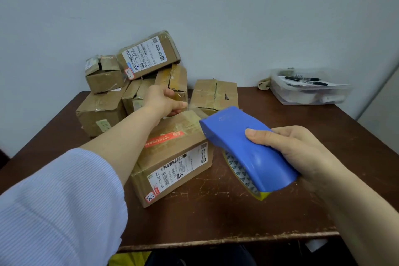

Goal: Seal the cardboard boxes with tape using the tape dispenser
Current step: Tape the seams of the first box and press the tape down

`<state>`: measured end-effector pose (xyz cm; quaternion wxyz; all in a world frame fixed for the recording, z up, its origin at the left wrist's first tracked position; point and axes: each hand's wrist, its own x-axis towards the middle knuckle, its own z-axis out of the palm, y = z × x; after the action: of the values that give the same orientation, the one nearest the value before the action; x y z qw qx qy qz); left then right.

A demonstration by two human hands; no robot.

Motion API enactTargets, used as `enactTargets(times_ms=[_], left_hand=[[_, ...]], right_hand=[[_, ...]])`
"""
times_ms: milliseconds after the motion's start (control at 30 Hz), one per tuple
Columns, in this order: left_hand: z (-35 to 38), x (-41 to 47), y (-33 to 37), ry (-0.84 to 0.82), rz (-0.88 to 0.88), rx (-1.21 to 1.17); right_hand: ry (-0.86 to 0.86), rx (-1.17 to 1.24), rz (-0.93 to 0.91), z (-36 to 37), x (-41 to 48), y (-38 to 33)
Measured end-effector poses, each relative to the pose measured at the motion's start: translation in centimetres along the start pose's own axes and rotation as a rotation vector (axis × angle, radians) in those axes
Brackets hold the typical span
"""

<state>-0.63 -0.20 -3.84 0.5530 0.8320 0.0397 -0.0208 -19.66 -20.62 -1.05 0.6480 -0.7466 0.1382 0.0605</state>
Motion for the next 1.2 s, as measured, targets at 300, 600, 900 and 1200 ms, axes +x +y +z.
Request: enactTargets(times_ms=[300,600,900,1200], left_hand=[[0.6,-0.1,-0.1,0.007,0.019,0.320],[0.5,-0.9,0.7,-0.036,-0.001,0.453],[0.9,-1.8,0.1,0.142,0.413,0.567],[-0.2,-4.2,1.2,-0.574,0.150,0.656]], right_hand=[[-0.013,0.057,0.016,0.0,0.5,1.2],[-0.016,0.071,0.001,-0.1,0.7,1.6],[-0.032,0.110,-0.006,0.1,0.9,1.4],[-0.027,0.121,-0.020,0.3,1.7,1.7]])
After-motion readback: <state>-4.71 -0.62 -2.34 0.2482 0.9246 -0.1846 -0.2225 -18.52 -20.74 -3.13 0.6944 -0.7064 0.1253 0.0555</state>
